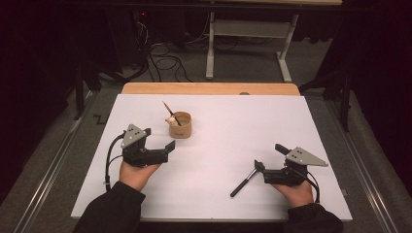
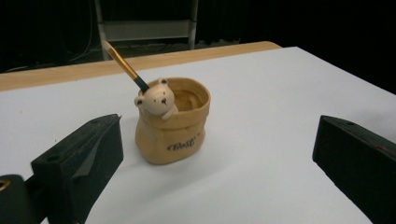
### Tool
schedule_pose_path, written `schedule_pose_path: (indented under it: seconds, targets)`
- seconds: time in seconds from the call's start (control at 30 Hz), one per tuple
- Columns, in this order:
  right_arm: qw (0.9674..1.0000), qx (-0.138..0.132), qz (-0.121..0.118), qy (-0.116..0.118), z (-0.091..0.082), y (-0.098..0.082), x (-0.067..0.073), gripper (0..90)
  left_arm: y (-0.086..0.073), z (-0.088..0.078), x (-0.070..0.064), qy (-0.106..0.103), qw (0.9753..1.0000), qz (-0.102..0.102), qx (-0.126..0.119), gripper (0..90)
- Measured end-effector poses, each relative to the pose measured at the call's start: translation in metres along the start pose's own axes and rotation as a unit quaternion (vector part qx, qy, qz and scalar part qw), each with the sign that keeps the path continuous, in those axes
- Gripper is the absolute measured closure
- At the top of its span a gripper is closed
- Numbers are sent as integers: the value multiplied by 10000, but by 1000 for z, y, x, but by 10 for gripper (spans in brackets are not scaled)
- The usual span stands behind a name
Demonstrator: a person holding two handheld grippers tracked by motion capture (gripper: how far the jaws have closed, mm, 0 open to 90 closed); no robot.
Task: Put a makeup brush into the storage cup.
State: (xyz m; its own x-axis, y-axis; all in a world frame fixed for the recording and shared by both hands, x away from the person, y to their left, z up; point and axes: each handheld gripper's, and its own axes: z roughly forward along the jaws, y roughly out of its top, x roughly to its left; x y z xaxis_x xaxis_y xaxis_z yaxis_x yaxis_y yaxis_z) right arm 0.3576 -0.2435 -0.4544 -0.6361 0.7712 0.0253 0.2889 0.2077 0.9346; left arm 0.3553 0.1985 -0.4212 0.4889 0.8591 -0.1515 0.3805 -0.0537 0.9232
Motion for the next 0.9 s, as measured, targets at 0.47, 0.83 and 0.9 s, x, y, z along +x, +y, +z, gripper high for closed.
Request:
schedule_pose_path:
  seconds: [0.47, 0.83, 0.9]
  targets:
    - [9999, 33, 31, -95, -2, -2, -2, 18, -34, -1, -15, -494, 9985, 193, 162, 1]
    - [9999, 5, 79, -143, -3, -2, -4, 18, -36, -3, -14, -418, 9987, 273, 124, 1]
    - [9998, 7, 95, -146, -2, -2, -5, 18, -36, -4, -14, -412, 9987, 273, 129, 2]
